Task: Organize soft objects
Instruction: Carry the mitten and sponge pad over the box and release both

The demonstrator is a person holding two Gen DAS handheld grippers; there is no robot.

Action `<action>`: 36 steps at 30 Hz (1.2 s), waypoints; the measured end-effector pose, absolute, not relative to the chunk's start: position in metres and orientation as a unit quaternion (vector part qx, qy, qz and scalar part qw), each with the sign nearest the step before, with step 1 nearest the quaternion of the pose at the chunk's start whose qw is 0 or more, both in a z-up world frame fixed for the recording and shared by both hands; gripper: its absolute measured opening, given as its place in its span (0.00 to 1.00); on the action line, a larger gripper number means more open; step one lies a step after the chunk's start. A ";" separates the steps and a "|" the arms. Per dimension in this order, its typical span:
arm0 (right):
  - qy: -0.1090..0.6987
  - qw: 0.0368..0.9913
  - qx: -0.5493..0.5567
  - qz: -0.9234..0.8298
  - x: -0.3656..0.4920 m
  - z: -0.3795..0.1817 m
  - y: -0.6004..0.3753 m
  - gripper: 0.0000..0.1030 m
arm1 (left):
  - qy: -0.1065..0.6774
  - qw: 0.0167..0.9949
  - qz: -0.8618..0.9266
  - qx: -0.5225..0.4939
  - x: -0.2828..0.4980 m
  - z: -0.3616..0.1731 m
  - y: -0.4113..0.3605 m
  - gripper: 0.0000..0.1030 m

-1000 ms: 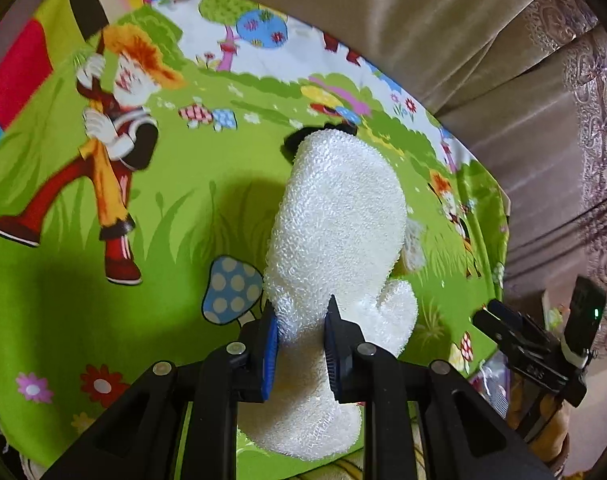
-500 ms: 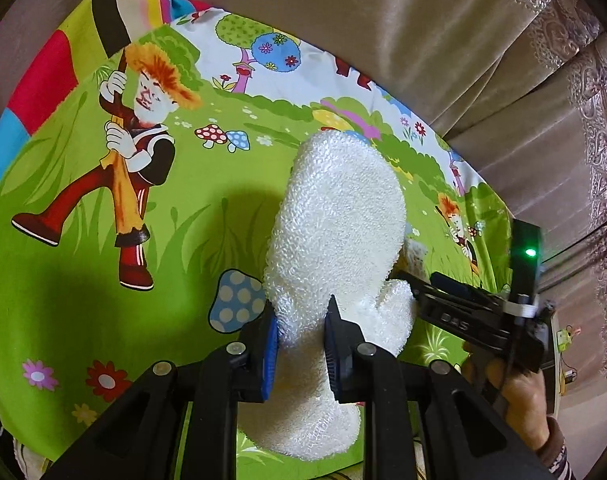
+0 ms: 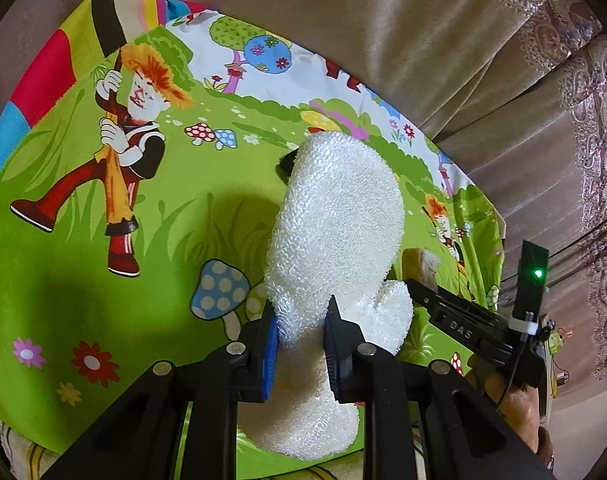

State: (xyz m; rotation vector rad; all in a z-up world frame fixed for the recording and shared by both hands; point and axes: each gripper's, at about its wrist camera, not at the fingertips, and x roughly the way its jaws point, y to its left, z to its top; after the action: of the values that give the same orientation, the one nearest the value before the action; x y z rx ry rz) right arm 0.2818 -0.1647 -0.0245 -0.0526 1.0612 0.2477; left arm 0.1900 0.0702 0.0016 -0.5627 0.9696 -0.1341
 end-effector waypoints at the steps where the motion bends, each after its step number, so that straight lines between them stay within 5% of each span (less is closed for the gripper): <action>1: 0.502 0.857 -0.022 0.116 0.277 -0.021 -0.169 0.50 | 0.459 0.845 -0.065 -0.267 0.190 0.003 0.069 0.20; 36: 0.444 0.895 0.025 0.029 0.142 0.045 -0.304 0.50 | 0.457 0.835 -0.173 -0.253 0.154 0.041 -0.044 0.20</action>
State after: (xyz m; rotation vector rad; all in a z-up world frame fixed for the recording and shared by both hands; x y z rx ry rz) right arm 0.1416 -0.3043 0.0455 0.0515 0.9205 0.0598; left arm 0.1536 -0.0439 0.0406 -0.5362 0.9687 -0.3674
